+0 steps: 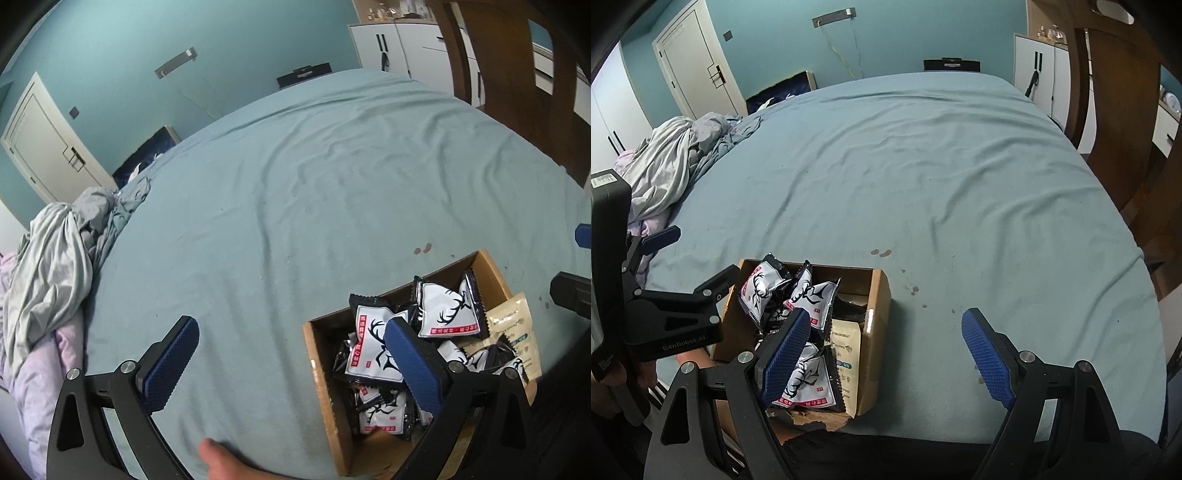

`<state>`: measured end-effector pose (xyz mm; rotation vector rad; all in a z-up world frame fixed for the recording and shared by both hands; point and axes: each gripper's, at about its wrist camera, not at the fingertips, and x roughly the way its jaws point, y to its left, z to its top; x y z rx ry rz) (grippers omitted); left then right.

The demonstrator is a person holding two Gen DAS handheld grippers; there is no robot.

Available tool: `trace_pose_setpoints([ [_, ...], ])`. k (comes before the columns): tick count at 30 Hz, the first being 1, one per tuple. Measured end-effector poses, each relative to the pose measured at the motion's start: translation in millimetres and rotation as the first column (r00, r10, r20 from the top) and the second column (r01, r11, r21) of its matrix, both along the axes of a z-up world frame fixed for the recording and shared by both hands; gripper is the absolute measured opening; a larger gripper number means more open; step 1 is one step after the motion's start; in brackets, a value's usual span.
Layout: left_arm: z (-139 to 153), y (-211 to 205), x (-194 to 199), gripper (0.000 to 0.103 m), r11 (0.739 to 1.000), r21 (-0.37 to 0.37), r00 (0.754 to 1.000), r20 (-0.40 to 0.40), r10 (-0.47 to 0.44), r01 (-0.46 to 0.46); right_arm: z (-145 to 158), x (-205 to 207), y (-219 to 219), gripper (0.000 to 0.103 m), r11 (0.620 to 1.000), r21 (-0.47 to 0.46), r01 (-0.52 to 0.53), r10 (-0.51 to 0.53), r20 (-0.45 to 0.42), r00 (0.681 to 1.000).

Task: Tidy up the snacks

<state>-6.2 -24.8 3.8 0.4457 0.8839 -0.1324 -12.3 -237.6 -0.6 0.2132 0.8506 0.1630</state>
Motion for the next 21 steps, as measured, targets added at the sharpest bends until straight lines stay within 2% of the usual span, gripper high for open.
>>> trace_pose_setpoints([
  [11, 0.9, 5.3, 2.9, 0.103, 0.999, -0.029, 1.0, -0.014, 0.022, -0.022, 0.1, -1.3, 2.2, 0.084, 1.0, -0.012, -0.005, 0.005, 0.001, 1.0],
  [21, 1.3, 4.1, 2.6, 0.103, 1.0, -0.018, 1.0, -0.006, 0.015, -0.015, 0.2, -2.1, 2.8, 0.084, 1.0, -0.019, -0.005, 0.005, 0.001, 1.0],
])
